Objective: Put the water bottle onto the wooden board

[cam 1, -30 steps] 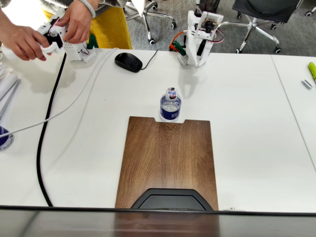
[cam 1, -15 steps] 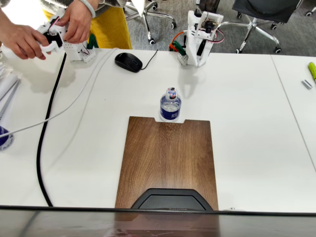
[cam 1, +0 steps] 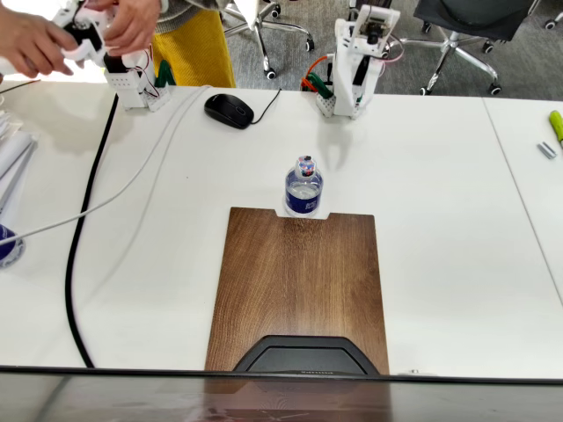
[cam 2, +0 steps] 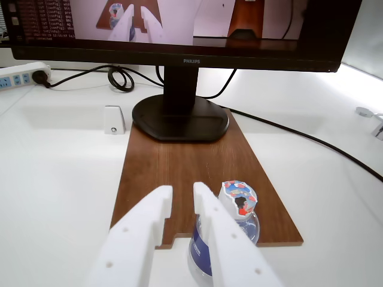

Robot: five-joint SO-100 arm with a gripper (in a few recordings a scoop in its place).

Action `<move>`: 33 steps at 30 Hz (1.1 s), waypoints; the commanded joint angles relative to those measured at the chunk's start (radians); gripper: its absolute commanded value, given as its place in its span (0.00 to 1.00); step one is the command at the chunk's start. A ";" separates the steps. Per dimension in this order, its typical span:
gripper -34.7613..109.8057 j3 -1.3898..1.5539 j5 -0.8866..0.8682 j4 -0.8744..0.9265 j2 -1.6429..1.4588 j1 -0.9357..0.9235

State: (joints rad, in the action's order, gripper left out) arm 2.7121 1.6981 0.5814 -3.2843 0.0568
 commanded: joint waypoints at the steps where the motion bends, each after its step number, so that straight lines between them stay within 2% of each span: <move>1: 0.27 -0.199 -0.009 0.181 -0.014 0.009; 12: 0.29 -0.637 -0.021 0.618 -0.014 0.003; 23: 0.31 -1.039 0.002 1.210 -0.014 -0.011; 33: 0.33 -1.273 -0.035 1.238 -0.014 -0.054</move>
State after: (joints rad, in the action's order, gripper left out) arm 1.4803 1.6613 1.7963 -3.2889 0.0169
